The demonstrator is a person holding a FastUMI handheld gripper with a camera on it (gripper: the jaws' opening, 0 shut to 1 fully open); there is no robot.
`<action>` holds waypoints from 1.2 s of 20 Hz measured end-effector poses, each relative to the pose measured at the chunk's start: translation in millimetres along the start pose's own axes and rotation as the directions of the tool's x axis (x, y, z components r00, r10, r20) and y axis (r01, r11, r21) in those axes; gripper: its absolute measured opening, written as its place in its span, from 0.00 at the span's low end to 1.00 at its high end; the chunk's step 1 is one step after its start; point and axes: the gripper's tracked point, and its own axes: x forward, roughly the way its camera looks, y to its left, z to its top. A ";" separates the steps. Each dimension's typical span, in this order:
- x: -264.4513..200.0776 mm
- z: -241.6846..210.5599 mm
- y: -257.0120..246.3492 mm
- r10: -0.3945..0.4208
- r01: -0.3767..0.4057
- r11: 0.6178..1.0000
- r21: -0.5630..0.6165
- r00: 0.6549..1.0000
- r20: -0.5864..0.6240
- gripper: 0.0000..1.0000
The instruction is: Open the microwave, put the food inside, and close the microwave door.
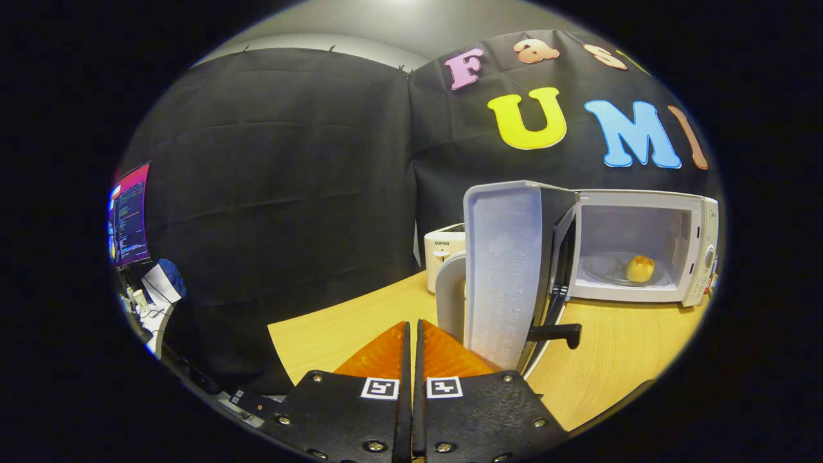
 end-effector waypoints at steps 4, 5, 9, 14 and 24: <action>-21.9 -1.0 -19.1 -0.066 0.066 0.997 -0.038 0.998 0.009 0.02; -29.3 -3.0 -26.0 -0.075 0.075 0.997 -0.034 0.997 0.000 0.02; -64.3 7.3 -67.5 -0.163 0.164 0.982 -0.090 0.986 0.017 0.02; -97.1 23.9 -143.5 -0.335 0.339 0.924 -0.175 0.941 0.057 0.02; -117.8 40.6 -299.0 -0.584 0.584 0.806 -0.098 0.811 0.034 0.02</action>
